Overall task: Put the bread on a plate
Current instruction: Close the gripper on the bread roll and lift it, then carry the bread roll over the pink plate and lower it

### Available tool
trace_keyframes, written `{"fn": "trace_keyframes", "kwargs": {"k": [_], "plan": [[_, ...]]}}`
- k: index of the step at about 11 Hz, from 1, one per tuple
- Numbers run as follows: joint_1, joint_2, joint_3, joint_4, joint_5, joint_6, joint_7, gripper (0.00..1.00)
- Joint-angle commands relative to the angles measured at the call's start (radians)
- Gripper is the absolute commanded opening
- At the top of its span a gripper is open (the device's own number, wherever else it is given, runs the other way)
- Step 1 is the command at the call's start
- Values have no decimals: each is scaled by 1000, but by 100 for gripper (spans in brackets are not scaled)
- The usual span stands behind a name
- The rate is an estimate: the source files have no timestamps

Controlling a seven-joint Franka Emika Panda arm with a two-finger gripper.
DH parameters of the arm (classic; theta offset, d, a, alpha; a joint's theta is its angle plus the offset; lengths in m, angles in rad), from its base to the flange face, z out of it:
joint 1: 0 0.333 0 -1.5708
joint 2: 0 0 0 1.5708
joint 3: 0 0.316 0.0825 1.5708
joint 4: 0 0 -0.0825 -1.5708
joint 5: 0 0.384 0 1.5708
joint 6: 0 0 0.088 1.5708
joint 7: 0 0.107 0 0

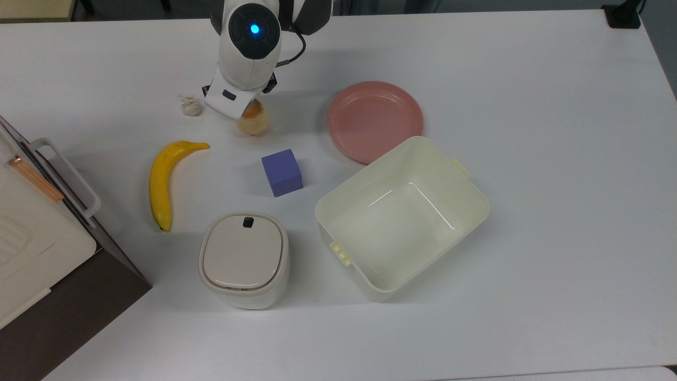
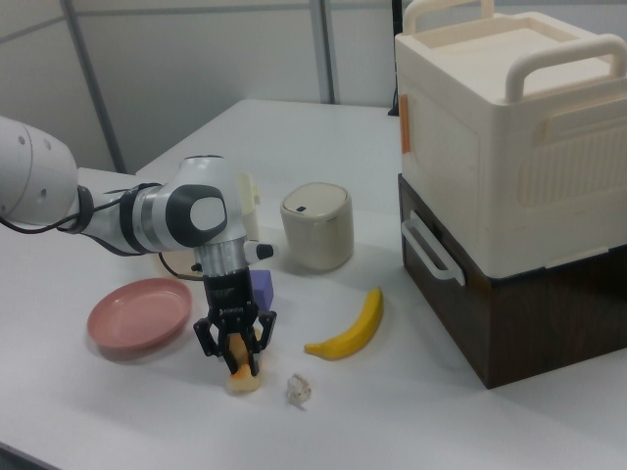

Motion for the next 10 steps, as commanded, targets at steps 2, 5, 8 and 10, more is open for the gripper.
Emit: {"fn": "trace_keyframes", "kwargs": {"k": [2, 5, 8, 10], "plan": [[-1, -15, -1, 7, -17, 13, 21, 0], [15, -49, 42, 130, 47, -133, 21, 0], [36, -64, 167, 220, 94, -255, 32, 0], [97, -53, 189, 233, 101, -266, 64, 0]]}}
